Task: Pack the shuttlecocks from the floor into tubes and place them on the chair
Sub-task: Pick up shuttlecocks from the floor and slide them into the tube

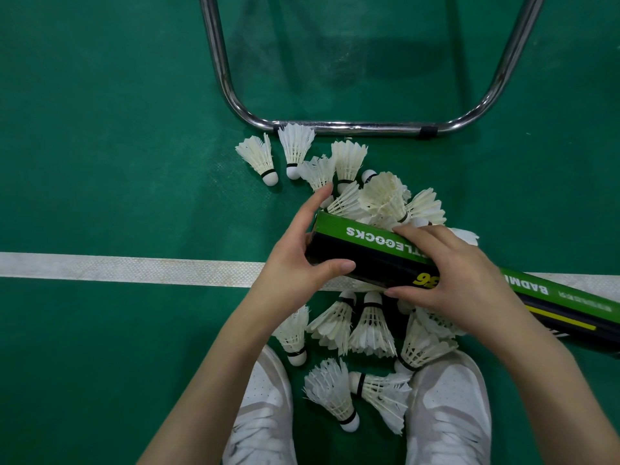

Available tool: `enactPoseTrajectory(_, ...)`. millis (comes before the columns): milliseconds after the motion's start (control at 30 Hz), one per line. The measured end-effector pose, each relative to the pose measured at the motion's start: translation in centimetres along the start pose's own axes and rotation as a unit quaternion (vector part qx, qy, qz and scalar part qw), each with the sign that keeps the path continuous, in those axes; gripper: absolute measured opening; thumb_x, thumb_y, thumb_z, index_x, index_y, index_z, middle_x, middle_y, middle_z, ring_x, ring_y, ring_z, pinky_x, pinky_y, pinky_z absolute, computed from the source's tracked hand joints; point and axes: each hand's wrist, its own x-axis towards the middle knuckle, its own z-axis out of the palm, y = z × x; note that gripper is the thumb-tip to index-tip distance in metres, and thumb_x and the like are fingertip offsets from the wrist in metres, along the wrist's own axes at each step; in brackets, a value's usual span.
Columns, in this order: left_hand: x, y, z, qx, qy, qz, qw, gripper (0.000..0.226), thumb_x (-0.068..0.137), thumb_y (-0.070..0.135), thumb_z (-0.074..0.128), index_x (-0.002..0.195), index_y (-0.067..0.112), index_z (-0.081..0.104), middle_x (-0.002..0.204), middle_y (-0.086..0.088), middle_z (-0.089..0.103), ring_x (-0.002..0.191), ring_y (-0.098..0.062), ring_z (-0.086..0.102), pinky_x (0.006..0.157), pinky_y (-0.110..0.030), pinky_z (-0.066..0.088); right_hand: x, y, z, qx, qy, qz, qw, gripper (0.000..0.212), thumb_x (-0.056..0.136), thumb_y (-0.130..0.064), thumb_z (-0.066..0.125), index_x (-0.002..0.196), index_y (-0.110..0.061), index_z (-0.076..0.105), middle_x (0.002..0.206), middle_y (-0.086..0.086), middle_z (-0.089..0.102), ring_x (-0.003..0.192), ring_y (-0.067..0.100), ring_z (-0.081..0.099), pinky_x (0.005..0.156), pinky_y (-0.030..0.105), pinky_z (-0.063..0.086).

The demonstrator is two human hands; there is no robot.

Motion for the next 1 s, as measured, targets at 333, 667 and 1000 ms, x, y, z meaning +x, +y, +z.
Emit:
enactPoseTrajectory(333,0.6,-0.1,-0.9,0.001,-0.083,-0.02,0.996,0.094,0.083,0.003,0.068,0.145,0.048,0.013,0.153,0.0,0.034,0.134,-0.013,0.042,0.111,-0.036,0.037,-0.2,-0.1,0.0,0.0,-0.005,0.001,1.0,0.079,0.069,-0.054,0.069,0.137,-0.042,0.031,0.125,-0.014,0.043,0.11,0.007,0.04,0.088,0.027,0.033)
enactPoseTrajectory(667,-1.2,-2.1,-3.2,0.046,0.025,-0.031,0.998,0.07,0.08,0.002,0.072,0.127,0.045,0.043,0.104,0.008,0.068,0.102,-0.004,0.063,0.092,-0.02,0.048,-0.2,0.0,0.0,0.004,-0.002,0.004,1.0,0.077,0.07,-0.056,0.066,0.136,-0.043,0.03,0.126,-0.014,0.042,0.111,0.009,0.04,0.09,0.027,0.033)
enactPoseTrajectory(1000,-2.3,-5.2,-3.9,0.173,-0.165,-0.176,0.955,0.071,0.073,0.023,0.081,0.126,0.046,0.041,0.093,0.006,0.065,0.084,-0.003,0.059,0.083,-0.019,0.048,0.0,0.4,0.0,0.002,0.014,0.009,1.0,0.077,0.069,-0.057,0.064,0.137,-0.036,0.033,0.125,-0.011,0.045,0.11,0.014,0.045,0.086,0.029,0.037)
